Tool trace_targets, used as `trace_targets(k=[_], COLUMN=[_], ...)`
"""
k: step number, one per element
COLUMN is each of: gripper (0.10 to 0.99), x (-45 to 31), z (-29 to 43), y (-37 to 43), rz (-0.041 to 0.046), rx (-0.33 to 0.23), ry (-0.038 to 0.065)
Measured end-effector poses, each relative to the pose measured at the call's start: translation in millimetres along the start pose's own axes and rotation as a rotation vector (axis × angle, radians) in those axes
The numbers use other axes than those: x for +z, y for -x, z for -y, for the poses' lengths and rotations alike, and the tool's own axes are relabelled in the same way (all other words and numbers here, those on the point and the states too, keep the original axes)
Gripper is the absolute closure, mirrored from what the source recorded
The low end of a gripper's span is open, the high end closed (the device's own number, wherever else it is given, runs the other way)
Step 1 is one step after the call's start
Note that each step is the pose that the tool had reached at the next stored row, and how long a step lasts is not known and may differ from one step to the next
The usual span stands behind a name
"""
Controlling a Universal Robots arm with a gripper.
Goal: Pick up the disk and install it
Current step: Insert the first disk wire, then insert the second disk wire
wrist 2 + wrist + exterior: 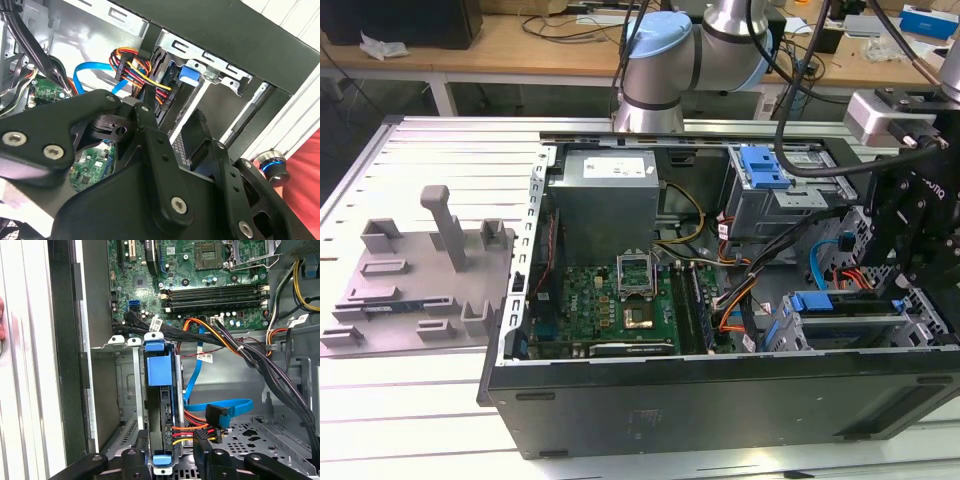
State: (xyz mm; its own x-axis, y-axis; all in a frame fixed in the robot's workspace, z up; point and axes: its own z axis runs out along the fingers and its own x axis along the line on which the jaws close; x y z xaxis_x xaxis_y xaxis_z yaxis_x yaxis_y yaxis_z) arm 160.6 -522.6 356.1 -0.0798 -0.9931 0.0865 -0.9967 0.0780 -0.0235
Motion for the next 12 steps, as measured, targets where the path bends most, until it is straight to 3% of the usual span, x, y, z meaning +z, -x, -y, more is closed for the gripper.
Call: trace_targets(k=[8, 9, 12], gripper=[0.604, 0.604, 0.604], x=[-0.1, -0.4, -4.9], z=[0.1, 0.3, -0.1], y=[0.0, 1.0, 5.9], rz=[0.0000, -0.0021, -0.0222], rx=[0.000, 0.000, 0.000], ry=[0.000, 0.000, -0.002])
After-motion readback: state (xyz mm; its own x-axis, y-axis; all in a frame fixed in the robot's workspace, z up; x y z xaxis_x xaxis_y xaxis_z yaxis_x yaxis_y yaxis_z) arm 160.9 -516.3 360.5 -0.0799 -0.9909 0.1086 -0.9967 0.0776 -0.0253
